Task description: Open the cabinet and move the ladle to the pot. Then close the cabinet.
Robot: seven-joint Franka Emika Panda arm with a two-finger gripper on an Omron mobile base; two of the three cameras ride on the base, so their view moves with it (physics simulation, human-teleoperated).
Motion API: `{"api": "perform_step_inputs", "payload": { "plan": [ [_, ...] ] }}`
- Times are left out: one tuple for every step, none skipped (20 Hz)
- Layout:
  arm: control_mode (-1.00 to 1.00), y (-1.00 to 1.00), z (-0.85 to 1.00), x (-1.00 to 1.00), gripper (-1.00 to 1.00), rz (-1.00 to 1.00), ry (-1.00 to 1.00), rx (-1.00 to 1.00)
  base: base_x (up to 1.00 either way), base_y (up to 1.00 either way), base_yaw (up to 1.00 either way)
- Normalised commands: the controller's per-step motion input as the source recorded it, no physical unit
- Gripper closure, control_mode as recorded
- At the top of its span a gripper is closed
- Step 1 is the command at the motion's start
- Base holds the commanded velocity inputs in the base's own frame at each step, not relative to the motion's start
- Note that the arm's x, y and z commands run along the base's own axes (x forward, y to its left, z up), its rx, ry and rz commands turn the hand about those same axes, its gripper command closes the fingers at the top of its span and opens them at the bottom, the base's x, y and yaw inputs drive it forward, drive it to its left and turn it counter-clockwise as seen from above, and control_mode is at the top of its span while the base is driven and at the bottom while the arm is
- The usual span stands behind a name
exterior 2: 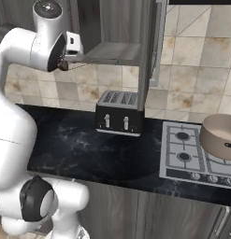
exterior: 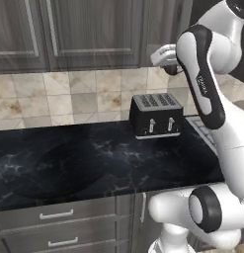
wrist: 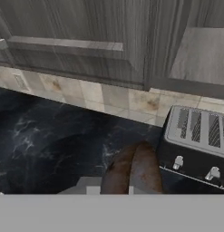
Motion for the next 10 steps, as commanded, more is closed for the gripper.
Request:
{"api": "perform_step_inputs", "payload": {
  "plan": [
    [-1.00,0.24,-0.29,-0.90,1.00,0.00,0.00,-0.13,0.00,0.00,0.00],
    [-1.00,0.13,-0.34,-0.75,1.00,0.00,0.00,-0.11,0.00,0.00,0.00],
    [-1.00,0.07,-0.35,-0.67,1.00,0.00,0.00,-0.10,0.00,0.00,0.00],
    [-1.00,0.03,-0.31,-0.53,1.00,0.00,0.01,-0.10,0.00,0.00,0.00],
    [-1.00,0.00,-0.36,-0.39,1.00,0.00,0.03,-0.09,0.00,0.00,0.00],
    [-1.00,0.00,-0.31,-0.41,1.00,0.00,0.01,-0.09,0.00,0.00,0.00],
    [-1.00,0.00,-0.31,-0.34,1.00,0.00,0.02,-0.09,0.00,0.00,0.00],
    [-1.00,0.00,-0.31,-0.31,1.00,0.00,0.02,-0.08,0.00,0.00,0.00],
    [-1.00,0.00,-0.34,-0.26,1.00,0.00,0.01,-0.08,0.00,0.00,0.00],
    [-1.00,0.00,-0.30,-0.20,1.00,0.00,0.00,-0.07,0.00,0.00,0.00]
  ]
}}
